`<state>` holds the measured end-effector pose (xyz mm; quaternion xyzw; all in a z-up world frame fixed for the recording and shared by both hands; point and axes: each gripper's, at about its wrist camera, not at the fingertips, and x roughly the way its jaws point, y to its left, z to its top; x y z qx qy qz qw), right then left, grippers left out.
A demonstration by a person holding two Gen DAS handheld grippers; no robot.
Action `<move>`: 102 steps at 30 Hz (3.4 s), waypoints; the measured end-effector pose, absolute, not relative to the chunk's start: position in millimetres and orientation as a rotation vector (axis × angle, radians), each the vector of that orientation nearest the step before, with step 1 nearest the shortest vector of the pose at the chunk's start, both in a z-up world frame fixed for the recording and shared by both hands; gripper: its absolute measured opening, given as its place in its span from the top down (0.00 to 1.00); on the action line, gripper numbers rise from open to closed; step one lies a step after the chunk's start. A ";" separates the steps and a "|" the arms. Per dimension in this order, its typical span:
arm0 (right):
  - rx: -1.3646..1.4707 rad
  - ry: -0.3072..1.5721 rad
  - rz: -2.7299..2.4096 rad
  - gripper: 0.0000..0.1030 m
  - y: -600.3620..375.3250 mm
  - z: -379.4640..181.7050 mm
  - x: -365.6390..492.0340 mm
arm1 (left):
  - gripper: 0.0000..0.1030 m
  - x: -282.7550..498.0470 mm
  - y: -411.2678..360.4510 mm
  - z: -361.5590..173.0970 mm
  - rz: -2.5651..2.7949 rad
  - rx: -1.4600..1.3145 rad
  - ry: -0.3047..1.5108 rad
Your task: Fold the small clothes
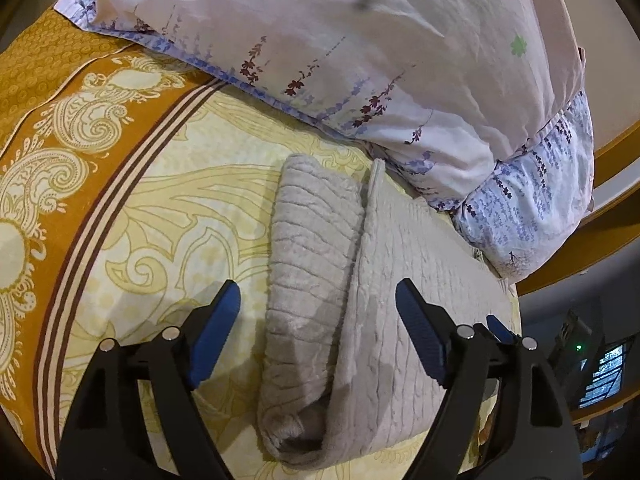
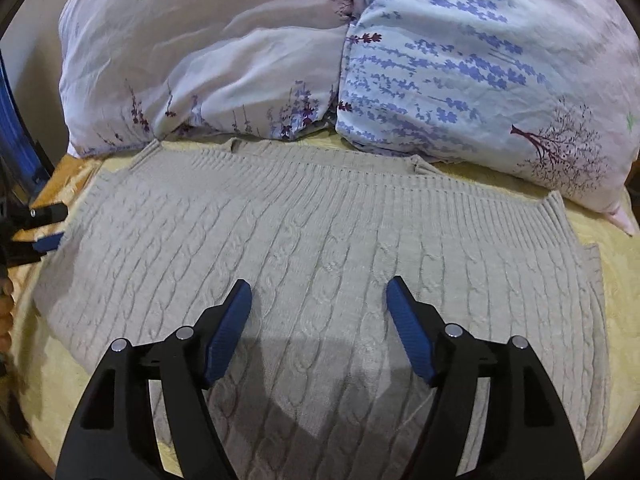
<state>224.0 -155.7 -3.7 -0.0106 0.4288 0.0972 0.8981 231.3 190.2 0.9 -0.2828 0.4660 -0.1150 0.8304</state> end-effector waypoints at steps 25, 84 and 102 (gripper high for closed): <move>-0.025 0.885 0.210 0.27 -153.8 -4.7 224.8 | 0.42 248.9 153.9 -3.7 -0.301 -0.672 1.011; 0.524 0.808 0.233 0.27 -345.0 23.6 178.1 | 0.58 266.4 -113.7 11.9 -0.851 -0.851 1.142; 0.878 0.957 0.430 0.28 -362.0 -3.2 208.8 | 0.30 243.8 -25.3 46.8 -0.454 -0.374 0.975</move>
